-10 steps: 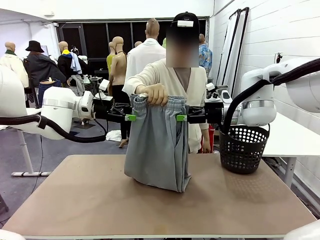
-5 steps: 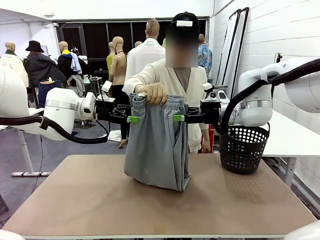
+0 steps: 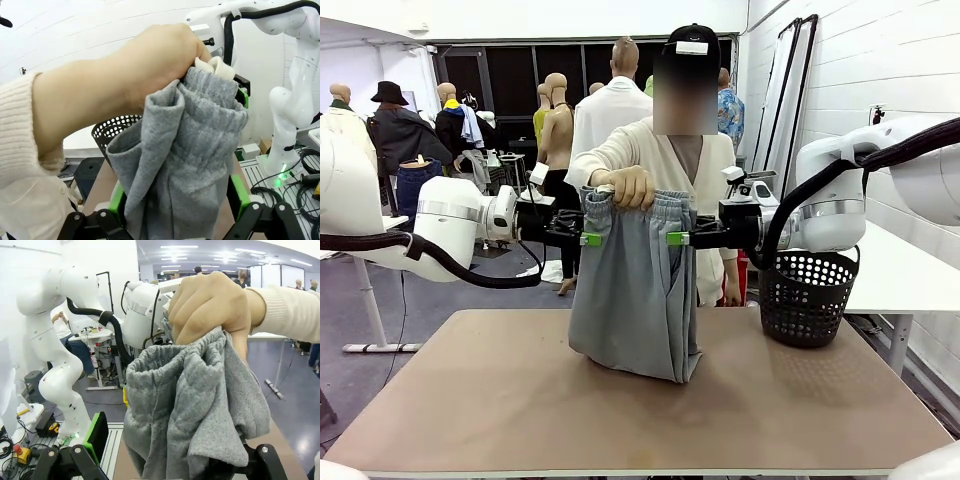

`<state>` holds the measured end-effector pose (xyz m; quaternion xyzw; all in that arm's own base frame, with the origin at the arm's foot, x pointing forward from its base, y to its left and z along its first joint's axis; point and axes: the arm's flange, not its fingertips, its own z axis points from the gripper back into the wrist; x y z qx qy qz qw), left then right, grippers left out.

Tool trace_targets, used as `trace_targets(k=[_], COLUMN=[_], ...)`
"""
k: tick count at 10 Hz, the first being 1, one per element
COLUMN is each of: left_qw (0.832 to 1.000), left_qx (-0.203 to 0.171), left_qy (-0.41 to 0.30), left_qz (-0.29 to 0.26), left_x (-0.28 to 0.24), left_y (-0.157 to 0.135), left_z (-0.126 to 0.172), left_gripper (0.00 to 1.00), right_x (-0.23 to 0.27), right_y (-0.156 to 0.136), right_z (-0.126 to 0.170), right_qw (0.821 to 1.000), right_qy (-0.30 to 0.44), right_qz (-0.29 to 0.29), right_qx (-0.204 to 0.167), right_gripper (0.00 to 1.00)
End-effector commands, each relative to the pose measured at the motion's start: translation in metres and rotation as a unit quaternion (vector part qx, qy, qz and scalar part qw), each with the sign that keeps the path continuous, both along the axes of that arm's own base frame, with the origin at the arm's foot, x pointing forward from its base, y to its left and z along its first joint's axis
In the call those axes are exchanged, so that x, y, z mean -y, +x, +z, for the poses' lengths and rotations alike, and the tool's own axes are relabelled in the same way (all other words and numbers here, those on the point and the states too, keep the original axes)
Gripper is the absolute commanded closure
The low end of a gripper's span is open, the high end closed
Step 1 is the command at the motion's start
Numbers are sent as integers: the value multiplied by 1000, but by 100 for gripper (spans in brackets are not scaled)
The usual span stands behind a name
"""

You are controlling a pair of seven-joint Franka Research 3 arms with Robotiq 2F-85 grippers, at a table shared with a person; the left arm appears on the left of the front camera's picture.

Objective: Fold the training pants.
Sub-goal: Release the ends of the Training pants and then grab the overlapped ends.

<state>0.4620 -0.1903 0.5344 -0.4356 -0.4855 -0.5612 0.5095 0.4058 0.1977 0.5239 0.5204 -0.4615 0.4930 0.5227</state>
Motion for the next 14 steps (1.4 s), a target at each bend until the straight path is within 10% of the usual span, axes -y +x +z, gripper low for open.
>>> trace_targets(k=[1,13,14], left_qw=[1000,999,997], left_qx=[-2,-17,-10], left_qy=[-13,-28,-72], left_qz=[16,29,37], left_x=[12,41,40], left_y=[0,-4,-2], left_z=[3,12,17], left_gripper=[0,0,19], right_x=[-7,-39,-37], right_y=[-4,24,28], right_z=[-4,-1,-1], right_qw=[1000,998,997], right_qy=[-10,-7,-23], right_qz=[-3,-61,-64], right_qx=[1,18,21], right_gripper=[0,0,2])
